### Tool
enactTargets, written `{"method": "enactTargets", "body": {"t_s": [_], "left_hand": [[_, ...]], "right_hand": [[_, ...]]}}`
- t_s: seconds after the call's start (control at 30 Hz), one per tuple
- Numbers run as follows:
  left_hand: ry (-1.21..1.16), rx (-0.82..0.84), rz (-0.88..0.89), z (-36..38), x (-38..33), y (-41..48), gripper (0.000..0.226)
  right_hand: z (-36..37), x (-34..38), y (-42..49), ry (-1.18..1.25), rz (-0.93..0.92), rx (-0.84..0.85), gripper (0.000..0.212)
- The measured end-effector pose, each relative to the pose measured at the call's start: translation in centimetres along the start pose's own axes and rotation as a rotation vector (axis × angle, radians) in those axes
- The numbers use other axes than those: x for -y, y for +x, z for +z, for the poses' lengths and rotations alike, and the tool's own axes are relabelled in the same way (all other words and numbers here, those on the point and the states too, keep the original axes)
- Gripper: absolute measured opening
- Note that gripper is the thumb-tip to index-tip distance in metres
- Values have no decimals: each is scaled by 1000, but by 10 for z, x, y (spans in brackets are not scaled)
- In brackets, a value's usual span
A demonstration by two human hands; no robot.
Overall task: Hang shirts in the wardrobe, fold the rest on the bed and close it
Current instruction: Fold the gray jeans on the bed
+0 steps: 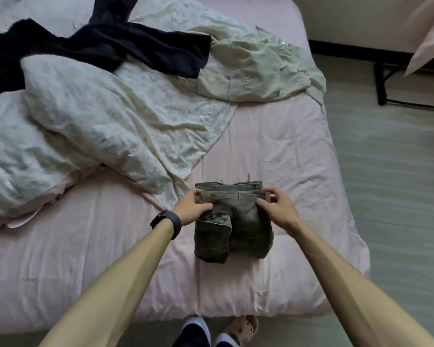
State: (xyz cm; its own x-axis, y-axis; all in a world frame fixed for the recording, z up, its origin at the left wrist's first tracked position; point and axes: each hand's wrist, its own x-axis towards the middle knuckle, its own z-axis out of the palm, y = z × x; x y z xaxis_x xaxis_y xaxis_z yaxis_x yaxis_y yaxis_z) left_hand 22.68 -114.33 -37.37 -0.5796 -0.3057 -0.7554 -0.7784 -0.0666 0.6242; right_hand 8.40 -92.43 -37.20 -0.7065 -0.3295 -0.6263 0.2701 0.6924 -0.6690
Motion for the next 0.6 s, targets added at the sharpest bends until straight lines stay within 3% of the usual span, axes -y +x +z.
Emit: {"method": "enactTargets", "body": {"t_s": [0.1,0.23,0.5,0.6], "left_hand": [[80,-90,-5,13,9,39,50],[233,-238,-46,30,29,77,55],[511,-434,44,53,50,115,40],[554,-506,24,62,48,116,48]], "right_hand": [[31,-14,32,-99,-57,-194,33],[65,-36,68,-178,-98,-281,38],[94,-62,113,-453,-57,-423,42],[95,-57,112,-555,-122,-526,44]]}}
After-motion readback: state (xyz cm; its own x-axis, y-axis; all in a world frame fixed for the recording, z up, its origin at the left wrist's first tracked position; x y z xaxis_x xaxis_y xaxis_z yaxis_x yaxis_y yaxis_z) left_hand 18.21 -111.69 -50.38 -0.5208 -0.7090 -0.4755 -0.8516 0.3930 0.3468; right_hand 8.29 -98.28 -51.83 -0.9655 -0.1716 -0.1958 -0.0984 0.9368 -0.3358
